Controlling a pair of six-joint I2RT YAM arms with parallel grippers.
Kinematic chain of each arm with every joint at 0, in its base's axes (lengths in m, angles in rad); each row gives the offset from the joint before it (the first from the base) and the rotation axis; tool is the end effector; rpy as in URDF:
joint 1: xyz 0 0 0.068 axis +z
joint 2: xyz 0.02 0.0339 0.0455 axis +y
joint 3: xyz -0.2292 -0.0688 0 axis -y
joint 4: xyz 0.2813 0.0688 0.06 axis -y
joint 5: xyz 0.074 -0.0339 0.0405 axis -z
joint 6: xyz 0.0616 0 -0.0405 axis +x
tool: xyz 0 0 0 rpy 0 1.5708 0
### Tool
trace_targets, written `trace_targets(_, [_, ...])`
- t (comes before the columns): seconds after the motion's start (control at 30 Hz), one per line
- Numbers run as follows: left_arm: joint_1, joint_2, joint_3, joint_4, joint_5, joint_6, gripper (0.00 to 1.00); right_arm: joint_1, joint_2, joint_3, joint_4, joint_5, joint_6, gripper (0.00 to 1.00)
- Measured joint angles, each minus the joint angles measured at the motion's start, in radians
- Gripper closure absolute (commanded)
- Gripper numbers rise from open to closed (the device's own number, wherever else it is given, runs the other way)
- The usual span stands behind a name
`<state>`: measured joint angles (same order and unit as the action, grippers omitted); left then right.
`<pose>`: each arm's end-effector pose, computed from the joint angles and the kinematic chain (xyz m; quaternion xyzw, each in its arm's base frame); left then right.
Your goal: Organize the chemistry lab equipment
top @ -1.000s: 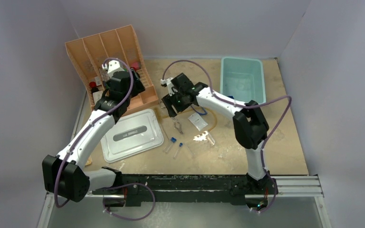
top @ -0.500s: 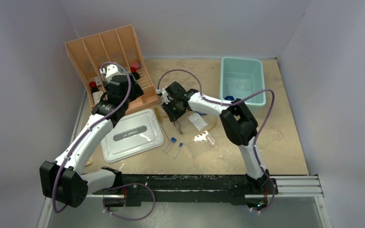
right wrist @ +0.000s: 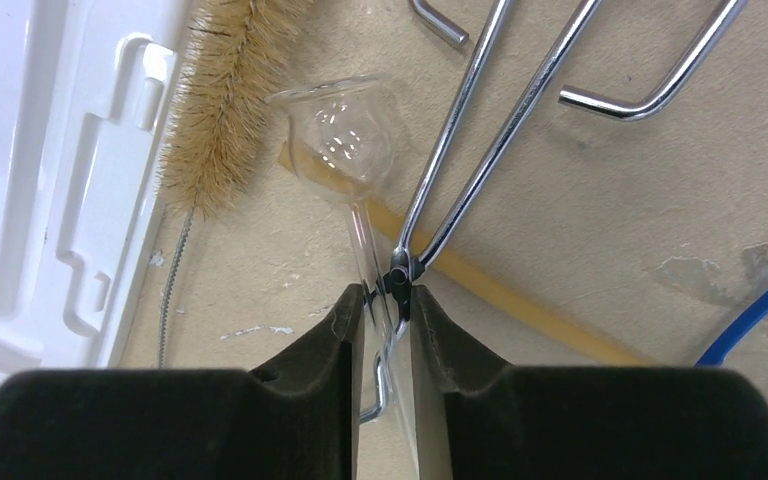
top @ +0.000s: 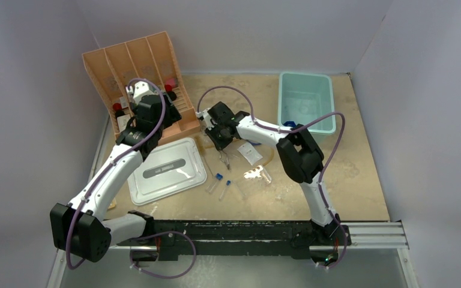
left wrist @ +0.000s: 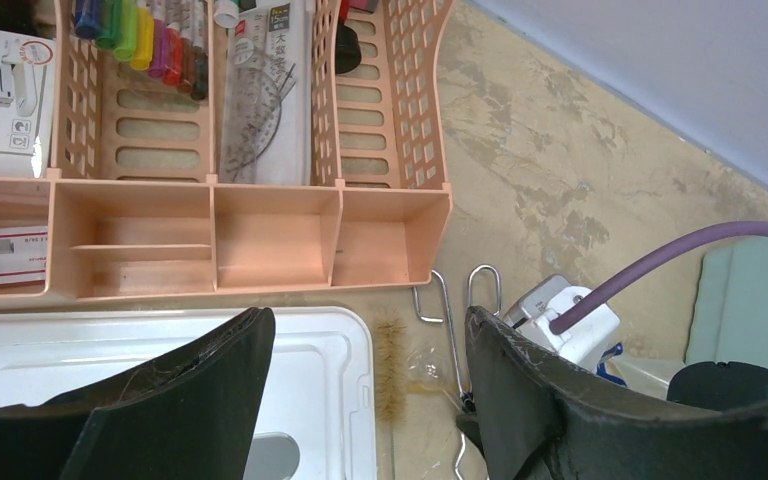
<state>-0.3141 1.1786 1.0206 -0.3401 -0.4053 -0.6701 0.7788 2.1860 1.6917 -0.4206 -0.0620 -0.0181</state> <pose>0.3255 -0.0802 0.2779 -0.2503 0.8105 -0.0840 0.5229 0.3610 0.3617 0.1127 -0.3763 0.8683 0.1468 0.2880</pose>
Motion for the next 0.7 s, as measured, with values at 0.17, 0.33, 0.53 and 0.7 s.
trace_targets(0.17, [0.000, 0.000, 0.000, 0.000, 0.000, 0.000, 0.31, 0.000, -0.001, 0.009, 0.001, -0.005, -0.006, 0.99])
trace_targets(0.33, [0.000, 0.000, 0.000, 0.000, 0.000, -0.001, 0.31, 0.002, -0.003, 0.008, -0.001, -0.015, -0.006, 0.99])
trace_targets(0.53, [0.000, 0.000, -0.007, 0.002, 0.003, -0.008, 0.31, 0.002, -0.007, -0.006, 0.014, -0.015, -0.002, 1.00])
trace_targets(0.7, [0.000, 0.000, -0.021, 0.006, 0.011, -0.026, 0.31, 0.002, -0.020, -0.032, 0.039, -0.011, 0.019, 1.00])
